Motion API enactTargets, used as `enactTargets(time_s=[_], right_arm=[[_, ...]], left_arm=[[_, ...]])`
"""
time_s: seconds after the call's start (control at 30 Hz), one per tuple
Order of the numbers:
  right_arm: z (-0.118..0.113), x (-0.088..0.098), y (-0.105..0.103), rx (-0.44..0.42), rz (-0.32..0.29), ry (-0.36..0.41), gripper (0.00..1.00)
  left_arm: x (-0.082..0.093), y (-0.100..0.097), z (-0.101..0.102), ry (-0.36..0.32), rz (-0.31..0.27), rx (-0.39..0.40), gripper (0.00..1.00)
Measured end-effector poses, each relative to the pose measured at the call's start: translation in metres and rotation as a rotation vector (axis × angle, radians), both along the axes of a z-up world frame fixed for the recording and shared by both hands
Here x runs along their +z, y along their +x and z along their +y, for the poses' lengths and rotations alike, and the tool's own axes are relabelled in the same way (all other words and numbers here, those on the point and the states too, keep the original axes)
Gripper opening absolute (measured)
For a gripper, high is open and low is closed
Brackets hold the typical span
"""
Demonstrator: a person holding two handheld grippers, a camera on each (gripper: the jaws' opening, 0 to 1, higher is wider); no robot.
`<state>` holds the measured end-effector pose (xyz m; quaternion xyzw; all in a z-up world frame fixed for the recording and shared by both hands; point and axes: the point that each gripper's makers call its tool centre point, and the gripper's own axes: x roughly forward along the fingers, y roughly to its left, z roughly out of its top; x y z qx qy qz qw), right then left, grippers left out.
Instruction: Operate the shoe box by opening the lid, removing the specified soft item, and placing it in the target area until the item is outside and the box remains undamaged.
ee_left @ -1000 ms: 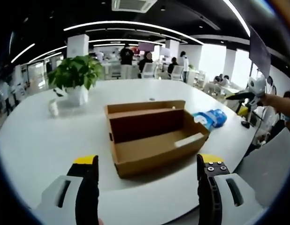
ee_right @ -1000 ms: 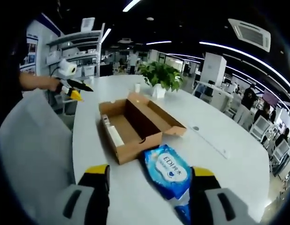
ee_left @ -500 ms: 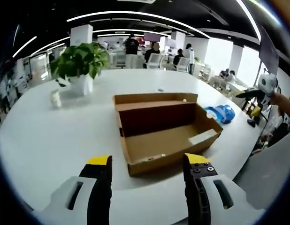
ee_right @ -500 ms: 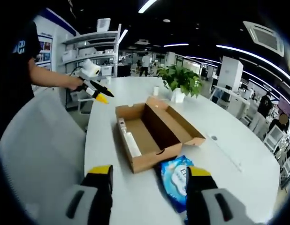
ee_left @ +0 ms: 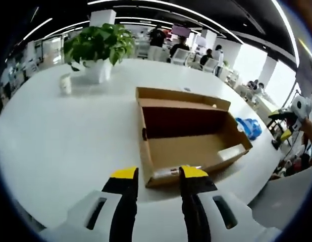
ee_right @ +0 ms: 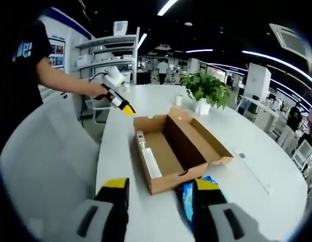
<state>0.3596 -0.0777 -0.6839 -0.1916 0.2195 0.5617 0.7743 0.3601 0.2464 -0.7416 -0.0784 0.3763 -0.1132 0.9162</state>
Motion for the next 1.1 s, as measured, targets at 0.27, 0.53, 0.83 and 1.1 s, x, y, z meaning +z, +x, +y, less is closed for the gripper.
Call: enactTargets(time_s=[0.27, 0.53, 0.83, 1.1], right_arm=[[0.014, -0.002, -0.007, 0.04, 0.019, 0.011, 0.44], [0.014, -0.013, -0.007, 0.064, 0.026, -0.028, 0.41], [0.027, -0.018, 0.012, 0.081, 0.053, -0.035, 0.38], [0.038, -0.035, 0.023, 0.128, 0.059, -0.108, 0.35]], left_arm=[[-0.014, -0.002, 0.002, -0.042, 0.064, 0.011, 0.27], [-0.015, -0.002, 0.003, -0.065, 0.059, 0.037, 0.28], [-0.016, -0.002, 0.008, -0.106, 0.089, 0.082, 0.22], [-0.01, 0.005, -0.002, -0.127, 0.085, 0.071, 0.23]])
